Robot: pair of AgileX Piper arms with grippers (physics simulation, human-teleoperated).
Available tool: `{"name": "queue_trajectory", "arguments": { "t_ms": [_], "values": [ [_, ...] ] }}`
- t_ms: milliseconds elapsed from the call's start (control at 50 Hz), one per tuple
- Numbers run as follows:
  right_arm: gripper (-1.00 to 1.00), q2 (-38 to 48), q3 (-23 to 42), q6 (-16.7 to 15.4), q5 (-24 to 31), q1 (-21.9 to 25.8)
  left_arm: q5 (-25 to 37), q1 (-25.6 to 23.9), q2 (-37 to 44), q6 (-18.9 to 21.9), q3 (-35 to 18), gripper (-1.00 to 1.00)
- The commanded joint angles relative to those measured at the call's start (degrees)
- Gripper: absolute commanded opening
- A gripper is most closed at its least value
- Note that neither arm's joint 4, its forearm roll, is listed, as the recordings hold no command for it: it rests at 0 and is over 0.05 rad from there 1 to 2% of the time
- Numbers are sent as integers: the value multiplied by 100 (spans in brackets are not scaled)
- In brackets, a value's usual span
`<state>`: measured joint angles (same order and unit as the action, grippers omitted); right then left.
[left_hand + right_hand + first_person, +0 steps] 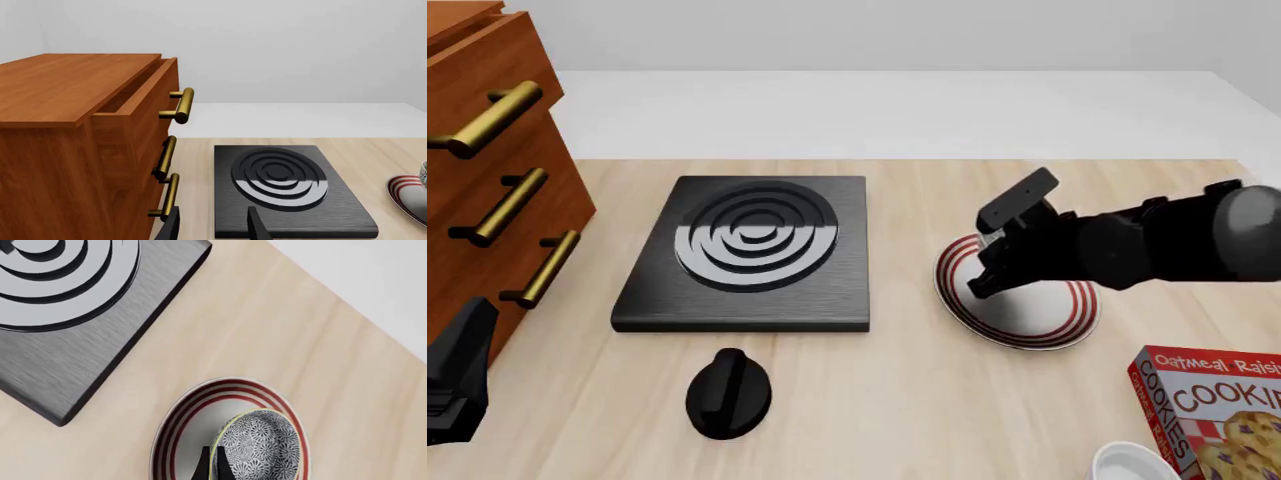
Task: Pick the akita bowl on the ramekin and place it on the plate.
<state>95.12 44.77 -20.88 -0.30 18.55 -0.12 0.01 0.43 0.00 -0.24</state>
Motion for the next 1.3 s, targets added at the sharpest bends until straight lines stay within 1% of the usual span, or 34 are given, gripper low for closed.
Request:
{"name": "queue_trajectory", "arguments": {
  "t_ms": [20, 920, 1080, 1100, 1180, 1200, 1300],
  "values": [
    [-100, 123, 29, 77, -96, -2, 0, 0, 0, 0, 0, 100],
    [-100, 422, -98, 175, -393, -6, 0, 0, 0, 0, 0, 100],
    [-100, 464, -156, 214, -458, -28, 0, 0, 0, 0, 0, 100],
    [-100, 470, -135, 278, -431, -32, 0, 0, 0, 0, 0, 100],
    [-100, 477, -137, 318, -415, -27, 0, 0, 0, 0, 0, 100],
    [100, 482, -127, 345, -406, -16, 0, 0, 0, 0, 0, 100],
    [100, 457, -137, 390, -391, -3, 0, 0, 0, 0, 0, 100]
  ]
}}
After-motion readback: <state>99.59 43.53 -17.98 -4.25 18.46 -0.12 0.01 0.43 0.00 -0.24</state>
